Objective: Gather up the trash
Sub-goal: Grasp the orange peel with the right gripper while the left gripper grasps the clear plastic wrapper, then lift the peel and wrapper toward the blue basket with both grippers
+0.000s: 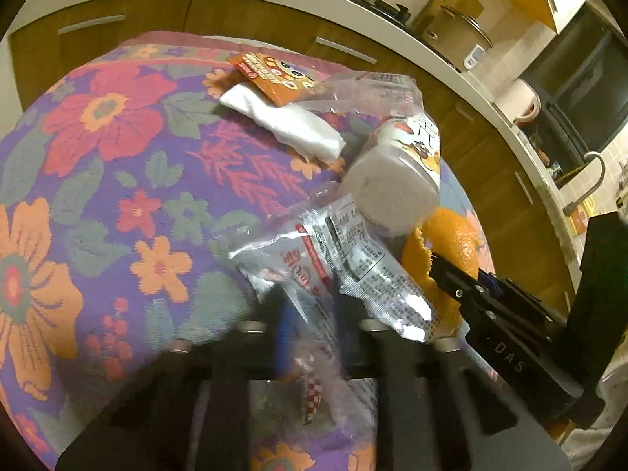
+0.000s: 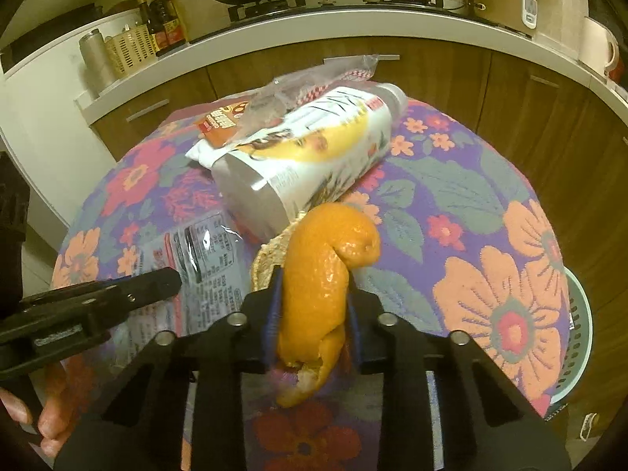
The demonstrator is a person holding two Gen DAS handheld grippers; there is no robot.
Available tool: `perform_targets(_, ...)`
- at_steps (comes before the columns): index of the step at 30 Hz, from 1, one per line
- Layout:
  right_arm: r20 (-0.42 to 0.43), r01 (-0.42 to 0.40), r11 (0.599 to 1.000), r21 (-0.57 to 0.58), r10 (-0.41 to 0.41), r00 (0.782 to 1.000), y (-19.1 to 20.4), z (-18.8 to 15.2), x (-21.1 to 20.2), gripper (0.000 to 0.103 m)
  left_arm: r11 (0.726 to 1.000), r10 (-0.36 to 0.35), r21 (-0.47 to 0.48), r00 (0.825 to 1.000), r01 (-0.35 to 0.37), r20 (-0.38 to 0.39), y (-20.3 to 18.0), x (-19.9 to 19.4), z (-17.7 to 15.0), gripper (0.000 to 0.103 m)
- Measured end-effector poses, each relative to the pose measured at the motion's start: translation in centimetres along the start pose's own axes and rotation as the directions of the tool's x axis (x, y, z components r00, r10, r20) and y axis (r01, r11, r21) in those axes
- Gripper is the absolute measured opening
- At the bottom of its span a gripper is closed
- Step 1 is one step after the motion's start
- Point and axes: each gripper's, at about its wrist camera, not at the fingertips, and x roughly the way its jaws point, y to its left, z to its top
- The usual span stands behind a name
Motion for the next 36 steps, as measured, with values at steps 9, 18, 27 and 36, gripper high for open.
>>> perform_targets(9,0.047,-0.011,0.999,-0.036,0.013,0.999,0.1,-0.7,-2.5,0.016,0.999,-0.021,0.036,0.996,0.018,0.089,0.4,-3.4,-0.1,0.0)
perform_targets(18,0.114,0.002,1.0,-0.025,0.001,0.993,-1.3,0.0,-5.6,0.016,0.993,-0.07,0.101,0.986,0.055,0.151,-0.9,-7.3,0.9,0.0)
perform_targets(27,0.174,0.032,0.999,-0.003,-0.03,0.984,-3.3,1.0,-8.2,0.016,0.977,-0.129,0.191,0.975,0.094,0.182,-5.4,-8.7,2.5,0.0)
perform_targets(36,0.229,0.086,0.994,0.071,-0.1,0.968,-8.3,1.7,-11.0,0.016,0.946,-0.209,0.284,0.963,0.155,0.172,-11.6,-7.2,4.2,0.0)
